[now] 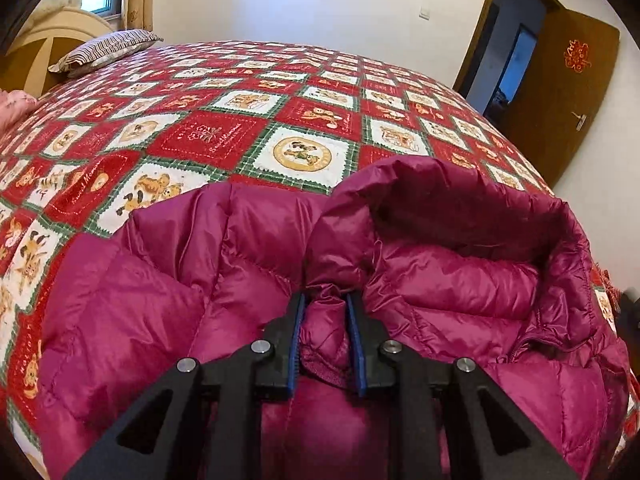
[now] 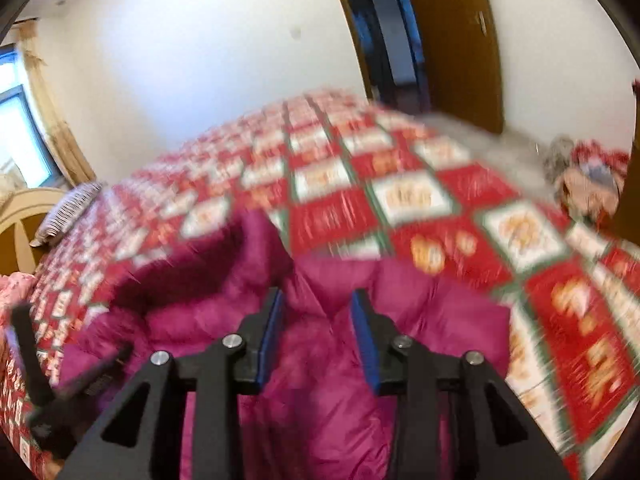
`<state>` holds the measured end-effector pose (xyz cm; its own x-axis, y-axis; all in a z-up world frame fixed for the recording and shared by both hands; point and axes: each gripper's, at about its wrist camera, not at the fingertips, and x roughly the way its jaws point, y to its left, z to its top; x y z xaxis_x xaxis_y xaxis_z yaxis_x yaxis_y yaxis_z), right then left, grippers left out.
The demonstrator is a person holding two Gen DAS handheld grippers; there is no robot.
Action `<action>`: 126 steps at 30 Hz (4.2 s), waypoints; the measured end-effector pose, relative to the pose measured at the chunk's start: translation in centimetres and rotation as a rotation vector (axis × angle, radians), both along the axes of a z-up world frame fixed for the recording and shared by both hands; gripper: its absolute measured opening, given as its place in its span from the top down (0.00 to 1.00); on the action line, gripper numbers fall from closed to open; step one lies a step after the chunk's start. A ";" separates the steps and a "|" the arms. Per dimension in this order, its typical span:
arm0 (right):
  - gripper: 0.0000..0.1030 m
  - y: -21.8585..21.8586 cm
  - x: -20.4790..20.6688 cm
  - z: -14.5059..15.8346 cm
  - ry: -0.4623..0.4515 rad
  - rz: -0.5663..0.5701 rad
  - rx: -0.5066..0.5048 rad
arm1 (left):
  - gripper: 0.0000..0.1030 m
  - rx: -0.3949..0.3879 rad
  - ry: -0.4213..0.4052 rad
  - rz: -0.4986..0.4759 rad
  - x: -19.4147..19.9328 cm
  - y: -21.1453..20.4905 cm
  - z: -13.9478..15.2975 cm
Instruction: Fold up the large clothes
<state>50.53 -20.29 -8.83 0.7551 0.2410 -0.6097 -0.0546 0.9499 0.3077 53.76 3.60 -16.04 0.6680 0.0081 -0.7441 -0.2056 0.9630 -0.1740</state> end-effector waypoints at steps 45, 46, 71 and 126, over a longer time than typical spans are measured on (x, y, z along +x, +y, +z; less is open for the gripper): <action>0.45 5.7 9.7 2.5 0.097 0.015 -0.048 | 0.69 0.070 0.031 0.070 1.7 2.1 0.1; 0.45 6.1 10.5 1.8 0.131 0.024 -0.046 | 0.69 0.050 0.026 0.070 1.7 2.5 0.1; 0.43 7.8 5.8 -5.7 0.133 0.160 -0.224 | 0.38 0.054 0.047 -0.064 4.3 -0.6 -0.1; 0.25 -11.3 -31.5 4.9 0.156 0.070 -0.124 | 0.33 -0.113 -0.132 -0.498 -32.3 5.9 10.5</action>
